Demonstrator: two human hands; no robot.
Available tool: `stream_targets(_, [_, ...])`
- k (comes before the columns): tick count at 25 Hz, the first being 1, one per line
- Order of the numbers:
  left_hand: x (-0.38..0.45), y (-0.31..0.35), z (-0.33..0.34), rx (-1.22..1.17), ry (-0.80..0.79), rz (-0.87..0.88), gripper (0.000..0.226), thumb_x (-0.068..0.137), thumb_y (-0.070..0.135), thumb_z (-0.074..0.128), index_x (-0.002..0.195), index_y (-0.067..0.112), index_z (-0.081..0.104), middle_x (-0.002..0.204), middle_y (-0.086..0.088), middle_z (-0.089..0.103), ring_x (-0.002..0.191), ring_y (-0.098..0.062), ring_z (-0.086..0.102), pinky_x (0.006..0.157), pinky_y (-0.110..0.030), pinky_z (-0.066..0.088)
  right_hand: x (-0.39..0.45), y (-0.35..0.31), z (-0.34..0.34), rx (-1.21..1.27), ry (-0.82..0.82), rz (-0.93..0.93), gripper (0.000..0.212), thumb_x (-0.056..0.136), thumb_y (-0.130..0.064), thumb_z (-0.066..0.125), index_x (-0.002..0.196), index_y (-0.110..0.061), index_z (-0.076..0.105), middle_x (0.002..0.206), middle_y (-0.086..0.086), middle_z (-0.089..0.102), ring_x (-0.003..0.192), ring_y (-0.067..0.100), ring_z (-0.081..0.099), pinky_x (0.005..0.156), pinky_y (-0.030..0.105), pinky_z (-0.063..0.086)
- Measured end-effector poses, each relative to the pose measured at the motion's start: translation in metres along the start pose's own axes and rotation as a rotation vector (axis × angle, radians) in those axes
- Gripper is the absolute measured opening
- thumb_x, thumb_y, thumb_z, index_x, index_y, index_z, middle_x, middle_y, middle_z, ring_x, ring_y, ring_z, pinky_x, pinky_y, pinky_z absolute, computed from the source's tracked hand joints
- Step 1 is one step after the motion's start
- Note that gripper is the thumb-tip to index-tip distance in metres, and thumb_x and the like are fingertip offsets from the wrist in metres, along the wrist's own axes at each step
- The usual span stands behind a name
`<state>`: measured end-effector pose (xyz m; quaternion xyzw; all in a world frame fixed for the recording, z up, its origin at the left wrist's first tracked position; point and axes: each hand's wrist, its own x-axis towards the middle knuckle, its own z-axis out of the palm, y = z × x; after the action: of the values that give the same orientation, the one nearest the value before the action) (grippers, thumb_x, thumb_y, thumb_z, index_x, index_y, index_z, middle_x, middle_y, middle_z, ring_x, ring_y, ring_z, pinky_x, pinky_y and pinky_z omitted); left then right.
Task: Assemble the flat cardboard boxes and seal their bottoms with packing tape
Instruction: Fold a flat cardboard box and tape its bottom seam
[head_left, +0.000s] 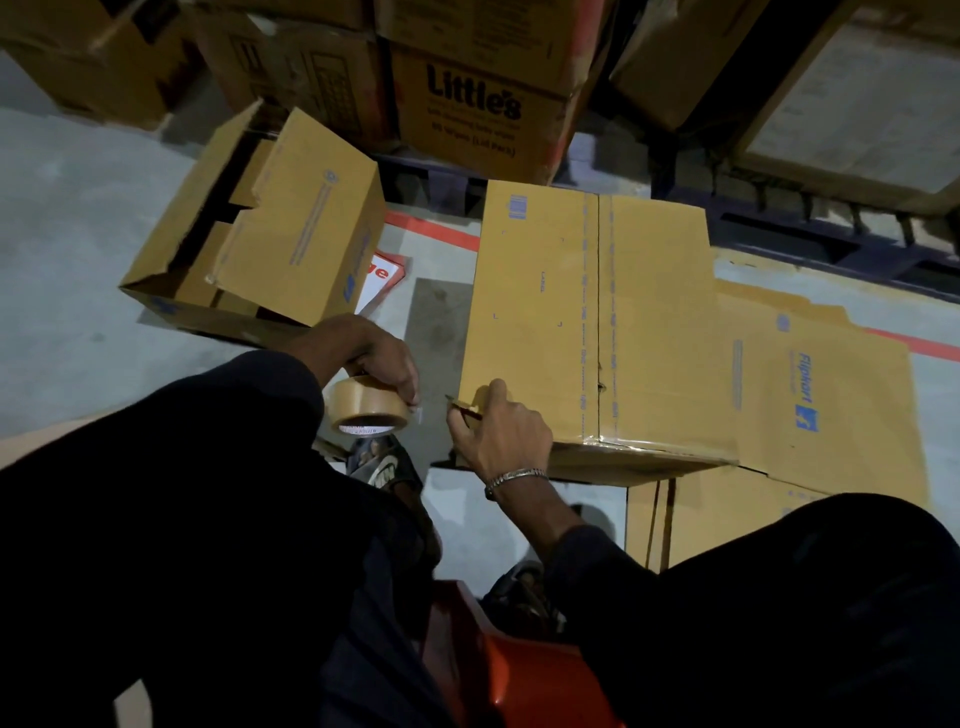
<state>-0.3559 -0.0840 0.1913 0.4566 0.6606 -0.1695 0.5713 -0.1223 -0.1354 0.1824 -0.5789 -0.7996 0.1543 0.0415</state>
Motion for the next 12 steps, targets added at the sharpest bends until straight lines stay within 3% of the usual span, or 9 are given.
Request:
stream_targets(3, [-0.002,0.004,-0.003,0.033,0.016,0.014,0.007,0.096,0.019,0.073,0.093,0.021,0.079,0.099,-0.002,0.074,0.086,-0.024,0.068,0.078,-0.035,0.057,0.002,0.001,-0.002,-0.026,-0.026,-0.054,0.052,0.087,-0.064,0.054,0.106,-0.016,0.045,0.080,0.007,0.068,0.072,0.035,0.067,0.056,0.035,0.040])
stream_targets(7, [-0.002,0.002,-0.006,0.009,0.000,-0.001,0.011,0.095,0.020,0.074,0.103,0.016,0.079,0.109,-0.008,0.073,0.098,-0.031,0.069,0.094,-0.044,0.057,0.003,0.001,-0.005,-0.084,-0.088,-0.097,0.056,0.083,-0.059,0.062,0.112,-0.016,0.044,0.090,0.006,0.071,0.080,0.034,0.068,0.060,0.034,0.040])
stream_targets(12, [-0.010,-0.013,-0.017,-0.090,0.088,-0.001,0.009,0.094,0.018,0.075,0.098,0.018,0.083,0.108,-0.004,0.077,0.112,-0.034,0.069,0.099,-0.046,0.056,0.015,0.012,-0.008,-0.161,-0.197,-0.246,0.066,0.084,-0.057,0.076,0.121,-0.013,0.043,0.096,0.011,0.070,0.087,0.036,0.068,0.061,0.037,0.039])
